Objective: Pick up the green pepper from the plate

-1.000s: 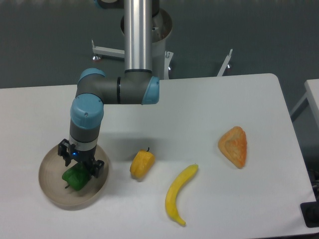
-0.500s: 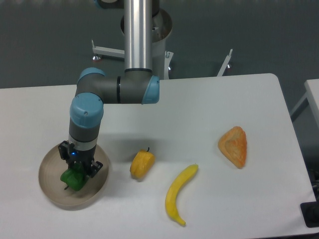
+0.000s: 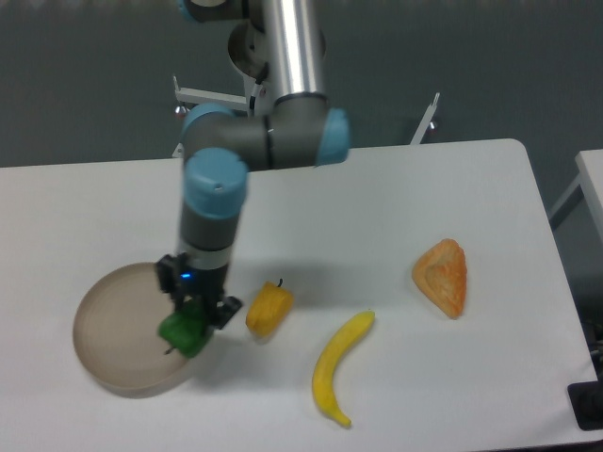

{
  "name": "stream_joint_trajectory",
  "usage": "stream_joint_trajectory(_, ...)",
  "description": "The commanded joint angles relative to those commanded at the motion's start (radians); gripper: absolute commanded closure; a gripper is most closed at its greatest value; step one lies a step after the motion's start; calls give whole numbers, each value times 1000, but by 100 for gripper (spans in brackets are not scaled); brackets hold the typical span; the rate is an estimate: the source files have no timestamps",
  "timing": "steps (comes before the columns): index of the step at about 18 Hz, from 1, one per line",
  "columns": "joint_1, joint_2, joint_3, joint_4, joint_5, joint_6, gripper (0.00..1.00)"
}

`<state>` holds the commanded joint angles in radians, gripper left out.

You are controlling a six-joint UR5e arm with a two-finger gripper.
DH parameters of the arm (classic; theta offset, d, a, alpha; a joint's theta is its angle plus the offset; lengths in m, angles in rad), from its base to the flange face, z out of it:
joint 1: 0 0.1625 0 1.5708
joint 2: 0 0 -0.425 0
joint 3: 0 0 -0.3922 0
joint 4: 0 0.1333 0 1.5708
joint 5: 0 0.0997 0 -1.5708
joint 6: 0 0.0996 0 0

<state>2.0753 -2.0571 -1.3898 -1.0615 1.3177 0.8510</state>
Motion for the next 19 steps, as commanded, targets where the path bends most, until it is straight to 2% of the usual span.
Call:
stream_joint_trajectory(6,118,28,0,-43,32,204,68)
stream_joint_trajectory(9,166,35,3,-51,32,261,68)
stream_joint_trajectory(13,198,32,3,-49,32,304,68)
stream_joint_trajectory(19,204,31,5,-48,32,316,69)
